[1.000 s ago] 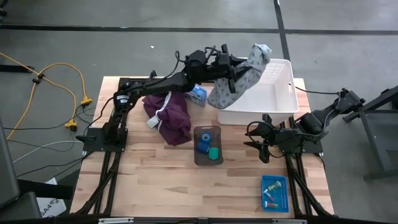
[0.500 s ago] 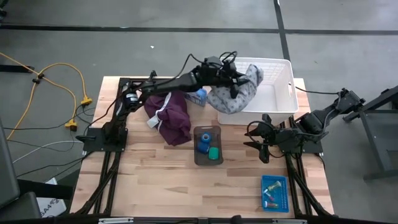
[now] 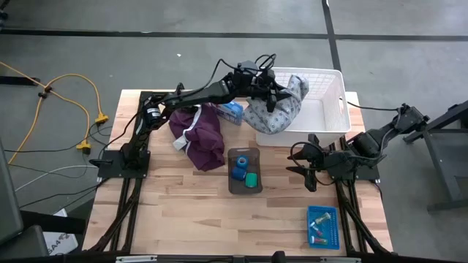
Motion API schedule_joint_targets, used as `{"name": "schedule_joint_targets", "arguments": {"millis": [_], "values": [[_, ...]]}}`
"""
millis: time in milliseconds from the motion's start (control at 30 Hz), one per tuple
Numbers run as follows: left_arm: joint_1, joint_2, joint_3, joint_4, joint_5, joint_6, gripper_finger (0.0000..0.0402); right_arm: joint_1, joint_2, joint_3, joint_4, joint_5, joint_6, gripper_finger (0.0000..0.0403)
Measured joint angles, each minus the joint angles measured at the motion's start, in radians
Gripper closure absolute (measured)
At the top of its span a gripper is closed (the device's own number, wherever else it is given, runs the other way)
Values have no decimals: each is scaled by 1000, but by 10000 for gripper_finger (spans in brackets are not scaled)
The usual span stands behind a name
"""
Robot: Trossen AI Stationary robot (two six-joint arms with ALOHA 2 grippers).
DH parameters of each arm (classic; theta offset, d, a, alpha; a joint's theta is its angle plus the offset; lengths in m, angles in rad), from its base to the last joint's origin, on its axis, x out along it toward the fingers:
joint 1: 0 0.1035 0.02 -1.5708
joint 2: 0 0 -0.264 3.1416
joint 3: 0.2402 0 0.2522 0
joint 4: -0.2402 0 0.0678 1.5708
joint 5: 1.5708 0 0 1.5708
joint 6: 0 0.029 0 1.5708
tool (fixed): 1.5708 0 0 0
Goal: Pick & Place Medicine items
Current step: Put the blue patient gown into the white laundry bin, then put the violet patient gown into the white laundry bin
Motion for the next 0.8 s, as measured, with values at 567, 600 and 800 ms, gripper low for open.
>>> {"name": "schedule_joint_targets", "arguments": {"millis": [567, 600, 800], "values": [[4, 0, 0, 47, 9, -7, 225, 0, 0, 0, 0, 0, 0, 243], [4, 0, 0, 47, 8, -3, 205, 0, 0, 0, 0, 0, 0, 243], [4, 0, 0, 59, 8, 27, 78, 0, 0, 0, 0, 0, 0, 243]]}}
